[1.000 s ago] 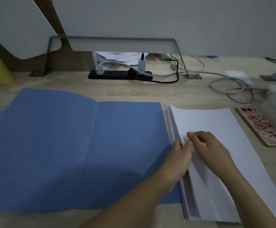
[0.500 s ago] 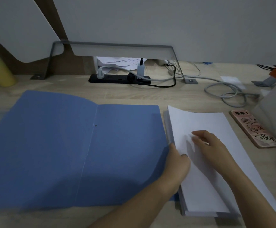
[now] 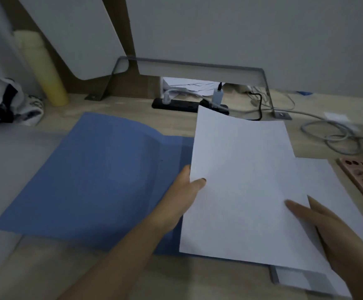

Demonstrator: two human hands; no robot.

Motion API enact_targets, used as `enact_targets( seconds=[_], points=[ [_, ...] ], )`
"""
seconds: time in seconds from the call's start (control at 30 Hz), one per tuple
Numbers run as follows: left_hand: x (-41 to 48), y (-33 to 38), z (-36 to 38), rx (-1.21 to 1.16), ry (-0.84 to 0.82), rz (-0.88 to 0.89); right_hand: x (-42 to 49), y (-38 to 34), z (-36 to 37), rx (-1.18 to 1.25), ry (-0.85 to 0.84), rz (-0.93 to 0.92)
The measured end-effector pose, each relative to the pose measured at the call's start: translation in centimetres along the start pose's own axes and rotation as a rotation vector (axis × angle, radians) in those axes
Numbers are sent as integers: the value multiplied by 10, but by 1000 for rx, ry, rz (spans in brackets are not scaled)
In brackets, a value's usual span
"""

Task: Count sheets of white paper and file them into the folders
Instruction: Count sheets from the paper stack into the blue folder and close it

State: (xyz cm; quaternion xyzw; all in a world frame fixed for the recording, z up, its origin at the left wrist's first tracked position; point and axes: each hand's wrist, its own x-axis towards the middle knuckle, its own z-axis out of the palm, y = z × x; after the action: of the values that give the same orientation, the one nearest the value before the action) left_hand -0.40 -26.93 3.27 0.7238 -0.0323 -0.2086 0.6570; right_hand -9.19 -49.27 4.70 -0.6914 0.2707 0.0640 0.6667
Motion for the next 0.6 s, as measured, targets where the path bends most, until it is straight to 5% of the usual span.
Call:
enact_targets(
  seconds=[0.37, 0.6],
  points=[
    [-61, -40, -53, 104, 184, 63, 29, 6, 56, -79, -3, -109],
    [-92, -58, -83, 71, 126, -11, 45, 14, 73, -186, 9, -97]
  ],
)
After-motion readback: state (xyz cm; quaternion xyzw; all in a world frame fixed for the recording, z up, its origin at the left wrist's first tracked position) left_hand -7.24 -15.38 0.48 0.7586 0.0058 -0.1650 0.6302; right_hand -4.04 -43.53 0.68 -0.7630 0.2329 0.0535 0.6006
